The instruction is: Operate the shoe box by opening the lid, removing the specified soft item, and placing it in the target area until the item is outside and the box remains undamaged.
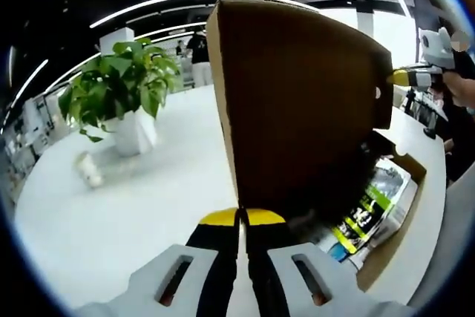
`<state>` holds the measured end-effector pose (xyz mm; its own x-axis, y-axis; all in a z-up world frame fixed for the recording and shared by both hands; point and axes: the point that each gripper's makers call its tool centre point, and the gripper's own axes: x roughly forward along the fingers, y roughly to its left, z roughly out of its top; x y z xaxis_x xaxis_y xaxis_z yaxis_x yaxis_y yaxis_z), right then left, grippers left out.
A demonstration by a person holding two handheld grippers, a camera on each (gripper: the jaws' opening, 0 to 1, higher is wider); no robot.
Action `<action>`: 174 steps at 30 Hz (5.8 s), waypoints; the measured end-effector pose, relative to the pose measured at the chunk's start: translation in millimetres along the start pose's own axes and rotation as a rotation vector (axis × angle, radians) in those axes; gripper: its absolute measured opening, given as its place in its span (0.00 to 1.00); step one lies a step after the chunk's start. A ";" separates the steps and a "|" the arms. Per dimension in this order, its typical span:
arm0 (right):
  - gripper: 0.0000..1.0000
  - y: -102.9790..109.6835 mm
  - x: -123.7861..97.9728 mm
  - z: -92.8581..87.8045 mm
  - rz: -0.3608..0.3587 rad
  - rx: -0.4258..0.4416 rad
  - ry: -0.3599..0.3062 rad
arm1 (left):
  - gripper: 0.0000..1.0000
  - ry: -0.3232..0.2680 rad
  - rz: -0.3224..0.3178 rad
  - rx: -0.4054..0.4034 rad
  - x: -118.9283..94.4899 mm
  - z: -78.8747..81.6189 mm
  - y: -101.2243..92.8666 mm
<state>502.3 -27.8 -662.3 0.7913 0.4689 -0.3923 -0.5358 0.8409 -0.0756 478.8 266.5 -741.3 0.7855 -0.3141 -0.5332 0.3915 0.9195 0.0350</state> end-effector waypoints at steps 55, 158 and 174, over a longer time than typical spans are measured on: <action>0.00 4.4 23.5 -78.0 0.001 0.008 0.172 | 0.00 0.009 -0.017 -0.026 7.4 14.7 3.8; 0.03 -8.5 55.2 -75.3 0.043 0.048 0.222 | 0.02 0.033 0.006 -0.167 29.1 27.2 13.3; 0.10 -1.6 34.9 -67.2 0.061 0.013 0.191 | 0.05 0.005 -0.004 -0.100 8.5 35.4 -6.0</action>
<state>510.9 -30.9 -737.4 0.6864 0.4604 -0.5629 -0.5765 0.8164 -0.0352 500.0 250.0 -716.2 0.7815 -0.3174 -0.5371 0.3452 0.9371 -0.0515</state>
